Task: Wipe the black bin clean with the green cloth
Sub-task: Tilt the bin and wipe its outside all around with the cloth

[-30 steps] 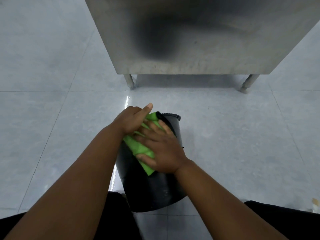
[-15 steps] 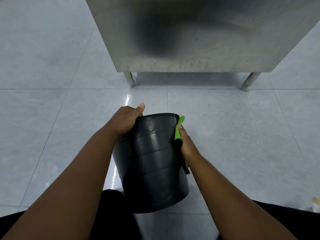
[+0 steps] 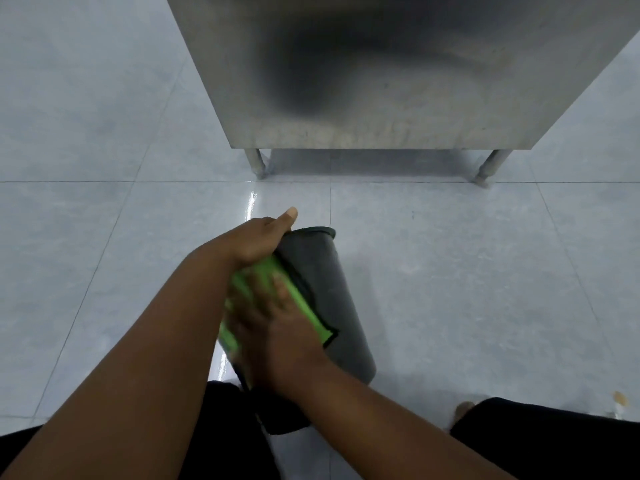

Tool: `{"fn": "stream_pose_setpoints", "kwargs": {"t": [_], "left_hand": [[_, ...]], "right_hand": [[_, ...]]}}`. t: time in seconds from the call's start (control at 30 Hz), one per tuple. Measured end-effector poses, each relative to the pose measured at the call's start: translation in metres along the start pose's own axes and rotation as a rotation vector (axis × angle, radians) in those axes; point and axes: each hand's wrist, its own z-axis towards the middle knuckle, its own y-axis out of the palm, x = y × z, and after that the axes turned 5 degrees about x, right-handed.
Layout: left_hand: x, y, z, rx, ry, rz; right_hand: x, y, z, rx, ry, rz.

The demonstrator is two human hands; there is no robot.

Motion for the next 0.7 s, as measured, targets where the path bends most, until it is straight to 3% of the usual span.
{"fn": "stream_pose_setpoints", "kwargs": {"t": [0.1, 0.2, 0.33, 0.4, 0.53, 0.63, 0.7], "left_hand": [[0.002, 0.003, 0.001, -0.082, -0.090, -0.078], [-0.006, 0.005, 0.003, -0.028, -0.039, -0.089], [-0.013, 0.004, 0.005, 0.016, 0.005, -0.063], [-0.014, 0.004, 0.006, 0.073, 0.008, -0.011], [-0.015, 0.005, 0.004, 0.108, 0.033, -0.043], [-0.019, 0.005, 0.002, 0.107, 0.038, -0.087], [-0.021, 0.006, -0.001, 0.108, 0.045, -0.104]], "right_hand": [[-0.012, 0.010, -0.005, -0.057, -0.265, -0.103], [0.019, -0.001, -0.007, 0.093, -0.233, 0.108], [0.078, -0.004, -0.026, 0.128, 0.145, 0.226], [0.097, 0.001, -0.034, 0.129, 0.395, 0.450], [0.100, 0.000, -0.025, 0.106, 0.746, 0.700], [0.103, -0.010, -0.019, 0.025, 1.157, 0.884], [0.101, -0.015, -0.016, -0.033, 1.231, 0.897]]}}
